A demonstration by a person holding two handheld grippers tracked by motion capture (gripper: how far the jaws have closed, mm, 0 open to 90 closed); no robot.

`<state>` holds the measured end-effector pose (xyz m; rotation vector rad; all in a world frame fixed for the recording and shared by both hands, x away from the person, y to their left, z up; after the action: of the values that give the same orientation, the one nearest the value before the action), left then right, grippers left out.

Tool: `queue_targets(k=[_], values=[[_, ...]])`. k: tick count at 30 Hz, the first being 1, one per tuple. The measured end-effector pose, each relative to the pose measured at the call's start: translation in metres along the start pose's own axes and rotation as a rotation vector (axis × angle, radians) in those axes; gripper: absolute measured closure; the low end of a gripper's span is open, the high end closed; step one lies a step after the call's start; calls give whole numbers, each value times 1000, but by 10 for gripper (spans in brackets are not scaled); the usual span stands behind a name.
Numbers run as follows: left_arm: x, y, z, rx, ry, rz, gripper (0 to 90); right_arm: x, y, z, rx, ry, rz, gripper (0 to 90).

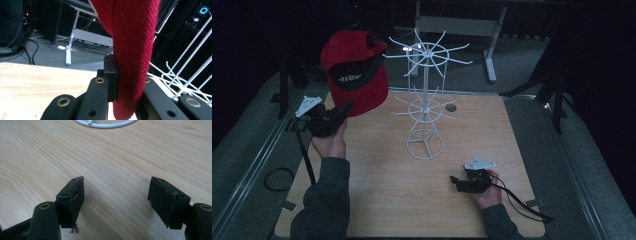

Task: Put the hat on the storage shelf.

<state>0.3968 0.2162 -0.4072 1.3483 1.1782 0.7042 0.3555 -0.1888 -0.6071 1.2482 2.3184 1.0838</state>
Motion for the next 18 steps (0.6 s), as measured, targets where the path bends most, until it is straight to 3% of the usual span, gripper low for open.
queue_targets(k=[18], values=[[-10, 22, -7, -62, -34, 33, 860, 0, 0, 0, 1, 0, 0, 290]])
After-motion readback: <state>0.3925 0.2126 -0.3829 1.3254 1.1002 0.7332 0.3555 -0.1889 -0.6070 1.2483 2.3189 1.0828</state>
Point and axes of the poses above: each handheld gripper's, and its own axes: z roughly forward along the jaws, y roughly out of its top, x roughly to its left, the point moved 6 cm from there along z, roughly forward along the jaws, and after that the axes turned 8 degrees about z, right-handed, at the moved point
